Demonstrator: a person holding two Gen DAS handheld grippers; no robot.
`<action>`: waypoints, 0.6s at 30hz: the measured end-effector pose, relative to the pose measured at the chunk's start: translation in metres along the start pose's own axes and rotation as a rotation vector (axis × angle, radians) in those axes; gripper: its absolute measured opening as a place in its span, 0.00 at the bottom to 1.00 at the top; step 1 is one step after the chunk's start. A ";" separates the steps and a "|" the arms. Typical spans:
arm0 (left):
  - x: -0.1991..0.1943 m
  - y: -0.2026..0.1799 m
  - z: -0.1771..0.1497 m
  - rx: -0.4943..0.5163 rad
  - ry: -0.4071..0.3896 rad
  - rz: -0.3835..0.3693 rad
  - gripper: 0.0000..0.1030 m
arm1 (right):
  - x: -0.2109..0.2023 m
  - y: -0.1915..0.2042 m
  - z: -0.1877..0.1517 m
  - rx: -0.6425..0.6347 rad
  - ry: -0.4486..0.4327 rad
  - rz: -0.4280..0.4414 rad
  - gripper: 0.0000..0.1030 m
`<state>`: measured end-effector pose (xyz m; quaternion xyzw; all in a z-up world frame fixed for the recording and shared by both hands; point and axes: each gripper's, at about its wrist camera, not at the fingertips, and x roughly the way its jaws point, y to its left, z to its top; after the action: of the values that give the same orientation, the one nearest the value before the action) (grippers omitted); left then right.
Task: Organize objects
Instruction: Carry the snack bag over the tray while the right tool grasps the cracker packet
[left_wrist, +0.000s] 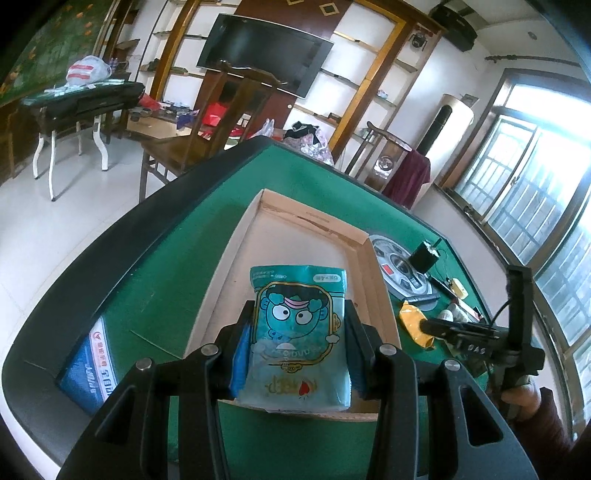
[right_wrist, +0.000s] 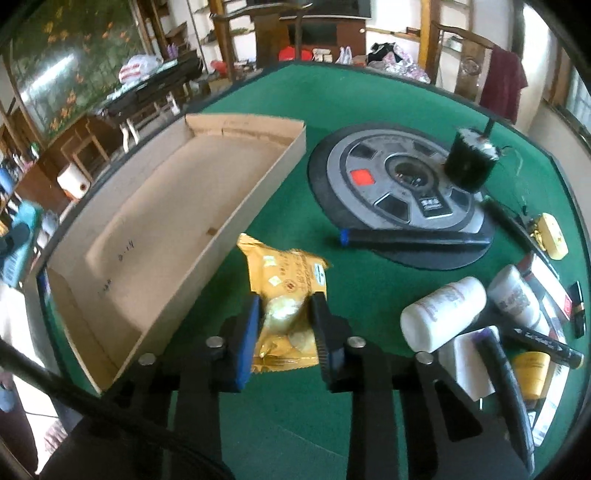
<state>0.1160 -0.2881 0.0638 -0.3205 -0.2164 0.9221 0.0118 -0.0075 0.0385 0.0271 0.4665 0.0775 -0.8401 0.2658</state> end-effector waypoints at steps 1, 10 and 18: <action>0.000 0.001 0.001 -0.006 0.001 -0.002 0.37 | -0.003 0.000 0.002 0.005 -0.007 0.004 0.13; 0.001 0.002 0.004 -0.002 -0.004 -0.016 0.37 | 0.013 0.002 0.008 -0.008 0.026 -0.035 0.49; 0.000 0.007 0.006 -0.014 -0.003 -0.015 0.37 | 0.047 0.006 0.007 0.052 0.067 -0.088 0.57</action>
<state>0.1135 -0.2974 0.0654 -0.3175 -0.2253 0.9210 0.0160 -0.0291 0.0131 -0.0071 0.4973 0.0849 -0.8366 0.2136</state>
